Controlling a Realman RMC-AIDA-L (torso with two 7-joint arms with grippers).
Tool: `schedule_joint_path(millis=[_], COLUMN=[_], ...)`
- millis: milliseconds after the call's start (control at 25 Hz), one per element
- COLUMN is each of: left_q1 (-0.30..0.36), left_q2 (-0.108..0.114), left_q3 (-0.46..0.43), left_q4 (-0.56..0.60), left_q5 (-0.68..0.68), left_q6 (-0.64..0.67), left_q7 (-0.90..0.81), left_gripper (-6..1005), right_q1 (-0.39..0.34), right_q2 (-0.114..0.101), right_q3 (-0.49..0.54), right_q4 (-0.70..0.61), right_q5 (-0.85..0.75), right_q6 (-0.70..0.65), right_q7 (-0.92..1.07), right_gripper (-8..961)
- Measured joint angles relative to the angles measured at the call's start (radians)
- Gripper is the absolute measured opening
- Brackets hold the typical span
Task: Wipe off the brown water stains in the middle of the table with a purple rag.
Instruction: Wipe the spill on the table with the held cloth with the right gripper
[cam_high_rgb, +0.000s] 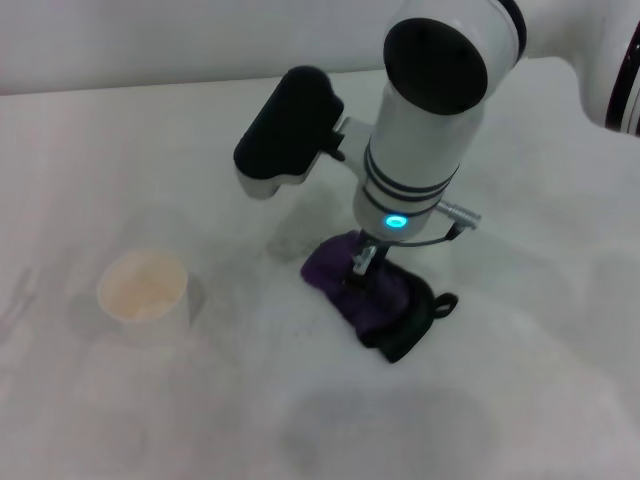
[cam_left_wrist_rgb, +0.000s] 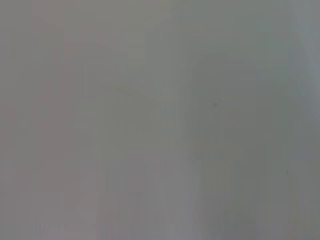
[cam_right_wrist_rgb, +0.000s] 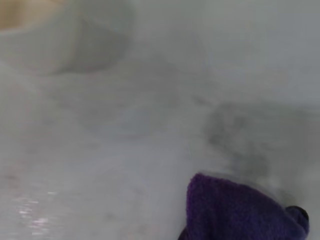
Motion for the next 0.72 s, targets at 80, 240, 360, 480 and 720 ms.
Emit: schedule_joint_path(millis=[80, 240, 360, 480, 720], left_q1=[0.000, 0.000, 0.001, 0.003, 0.005], left_q2=[0.000, -0.001, -0.002, -0.004, -0.005], left_q3=[0.000, 0.000, 0.000, 0.000, 0.000], left_q4=[0.000, 0.004, 0.007, 0.008, 0.023], left_q5=[0.000, 0.000, 0.000, 0.000, 0.000], left_q6=[-0.001, -0.001, -0.001, -0.001, 0.002], left_q7=[0.000, 0.000, 0.000, 0.006, 0.017], left_gripper=[887, 887, 887, 888, 888], right_q1=[-0.002, -0.009, -0.009, -0.011, -0.023], right_q2=[0.000, 0.000, 0.000, 0.000, 0.000], right_q3=[0.005, -0.030, -0.087, -0.123, -0.159], right_q4=[-0.007, -0.036, -0.067, -0.101, -0.148], right_q5=[-0.016, 0.057, 0.145, 0.223, 0.356], right_q6=[0.012, 0.019, 0.019, 0.018, 0.008], right_q7=[0.009, 0.001, -0.005, -0.023, -0.094], right_gripper=[97, 97, 96, 95, 96])
